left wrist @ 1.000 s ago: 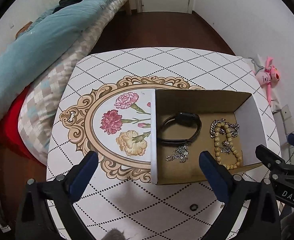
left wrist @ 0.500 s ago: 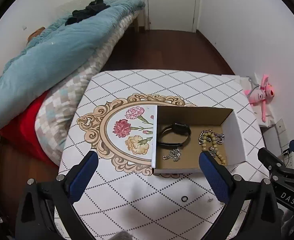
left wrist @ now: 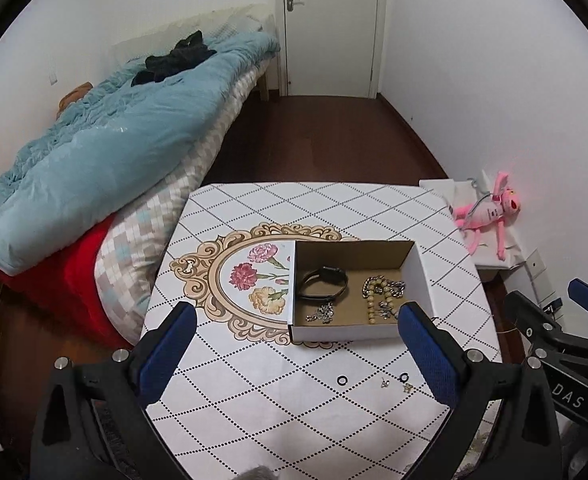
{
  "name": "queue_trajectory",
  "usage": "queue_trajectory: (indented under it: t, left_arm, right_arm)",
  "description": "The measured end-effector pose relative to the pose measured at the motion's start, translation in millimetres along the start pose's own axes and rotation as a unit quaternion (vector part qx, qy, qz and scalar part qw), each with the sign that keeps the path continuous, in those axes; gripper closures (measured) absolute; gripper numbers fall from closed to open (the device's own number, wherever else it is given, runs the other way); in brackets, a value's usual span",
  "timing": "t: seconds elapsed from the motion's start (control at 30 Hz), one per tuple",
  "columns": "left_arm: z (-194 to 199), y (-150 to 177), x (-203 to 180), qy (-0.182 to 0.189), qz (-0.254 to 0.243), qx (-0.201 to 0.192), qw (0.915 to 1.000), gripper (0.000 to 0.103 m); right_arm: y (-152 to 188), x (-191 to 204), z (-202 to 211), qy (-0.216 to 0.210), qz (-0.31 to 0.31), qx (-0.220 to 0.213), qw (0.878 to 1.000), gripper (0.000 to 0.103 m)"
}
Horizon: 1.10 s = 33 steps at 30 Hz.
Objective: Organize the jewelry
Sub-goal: 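Lift both open tools away from the box, then grasp a small gold charm with the right tool while the left tool grasps a black ring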
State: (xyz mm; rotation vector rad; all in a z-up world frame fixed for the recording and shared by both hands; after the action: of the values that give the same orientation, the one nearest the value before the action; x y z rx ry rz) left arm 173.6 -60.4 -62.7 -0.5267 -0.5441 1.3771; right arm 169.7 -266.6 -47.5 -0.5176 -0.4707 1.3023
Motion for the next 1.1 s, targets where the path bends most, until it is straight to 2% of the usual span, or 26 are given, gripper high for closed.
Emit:
queue_trajectory:
  t: [0.13,0.33,0.4,0.47,0.57,0.83,1.0,1.03,1.1]
  left_arm:
    - [1.9,4.0,0.8,-0.008,0.002,0.004,1.0,0.0]
    - [-32.3,33.3,2.8,-0.02,-0.002,0.043,0.9989,0.0]
    - [-50.9,50.2,5.0,-0.024,-0.005,0.065,0.9976,0.0]
    - [-69.5,68.2,7.1,-0.03,-0.007,0.088,0.9956,0.0]
    - [-91.2,92.1,10.0,-0.036,-0.01,0.117,0.9924,0.001]
    - [-125.3,127.8,13.4,-0.039,-0.019,0.163,0.9856,0.004]
    - [-131.9,131.0,13.3,-0.039,-0.026,0.169,0.9846,0.004]
    - [-132.7,130.8,12.6,-0.037,-0.029,0.169,0.9845,0.004]
    - [-133.9,130.7,9.4,-0.037,-0.033,0.168,0.9845,0.004]
  right_arm:
    - [5.0,-3.3,5.1,-0.01,-0.011,0.007,1.0,0.004]
    - [42.8,-10.0,-36.3,-0.022,-0.021,0.072,0.997,0.005]
    - [61.6,-10.3,-57.5,-0.035,-0.026,0.099,0.994,0.016]
    - [82.1,-9.7,-81.8,-0.048,-0.027,0.13,0.99,0.033]
    - [108.0,-7.0,-111.0,-0.061,-0.03,0.161,0.985,0.044]
    - [142.9,16.4,-144.7,-0.067,-0.012,0.168,0.983,0.046]
    - [149.3,28.3,-148.8,-0.039,0.013,0.154,0.987,0.059]
    - [150.9,31.4,-148.9,-0.032,0.022,0.147,0.988,0.065]
    - [152.0,36.1,-148.1,-0.026,0.036,0.137,0.99,0.09]
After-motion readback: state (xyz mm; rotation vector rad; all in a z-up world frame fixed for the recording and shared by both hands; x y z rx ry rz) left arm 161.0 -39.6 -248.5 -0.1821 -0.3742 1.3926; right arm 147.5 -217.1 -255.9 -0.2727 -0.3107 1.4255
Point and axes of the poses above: each gripper's, at about its wrist camera, not at the fingertips, and z roughly against the way its jaws point, x to its left, y to its underside, the point moved 4 cm from there along -z, roughly the way its jaws point, and after that the axes turned 4 degrees about -z, right-handed, at the moved point
